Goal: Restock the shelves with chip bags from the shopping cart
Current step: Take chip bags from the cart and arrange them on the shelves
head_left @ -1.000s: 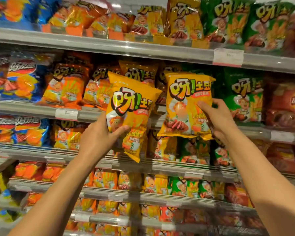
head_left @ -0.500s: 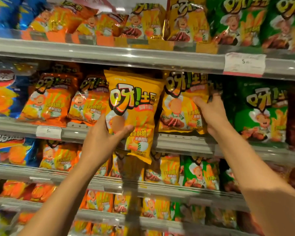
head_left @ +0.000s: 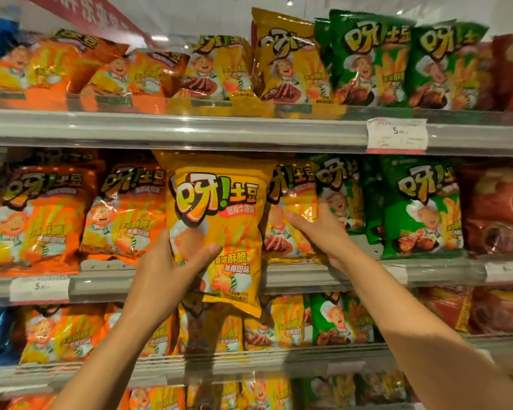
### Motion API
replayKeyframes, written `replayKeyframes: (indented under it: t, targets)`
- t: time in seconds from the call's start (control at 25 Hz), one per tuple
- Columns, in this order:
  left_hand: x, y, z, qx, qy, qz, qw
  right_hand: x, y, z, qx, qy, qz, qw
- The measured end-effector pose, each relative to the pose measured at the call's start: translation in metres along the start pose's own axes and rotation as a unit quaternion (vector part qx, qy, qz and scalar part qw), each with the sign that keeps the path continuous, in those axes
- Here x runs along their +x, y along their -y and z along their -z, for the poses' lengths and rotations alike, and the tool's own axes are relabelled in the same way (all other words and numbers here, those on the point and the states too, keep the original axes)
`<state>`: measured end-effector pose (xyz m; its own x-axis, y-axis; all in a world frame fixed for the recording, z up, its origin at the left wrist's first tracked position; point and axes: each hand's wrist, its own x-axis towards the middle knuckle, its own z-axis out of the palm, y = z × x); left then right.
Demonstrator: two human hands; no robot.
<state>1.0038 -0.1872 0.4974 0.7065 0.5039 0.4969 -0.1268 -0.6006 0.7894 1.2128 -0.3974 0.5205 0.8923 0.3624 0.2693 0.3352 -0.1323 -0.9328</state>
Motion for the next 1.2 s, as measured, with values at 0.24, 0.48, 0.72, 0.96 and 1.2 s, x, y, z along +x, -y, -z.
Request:
replayKeyframes:
  t: [0.24,0.48,0.72,0.96,1.2]
  targets:
    - [0.002,0.003,0.001,-0.030,0.024,0.011,0.999,-0.006,0.004,-0.003,-0.006,0.010,-0.020,1.000]
    - [0.003,0.000,0.005,-0.055,0.048,0.032,0.997,-0.007,0.002,-0.010,-0.097,-0.055,-0.010,0.994]
    - [-0.001,0.001,0.016,-0.061,0.094,0.018,0.994,-0.027,0.015,-0.010,-0.274,-0.153,0.134,0.940]
    - [-0.008,-0.010,0.020,-0.073,0.212,-0.030,0.974,-0.075,0.038,-0.001,-0.133,-0.126,0.190,0.964]
    - [-0.010,-0.046,0.028,-0.087,0.308,-0.085,0.944,-0.130,0.053,0.021,-0.004,-0.151,0.236,0.960]
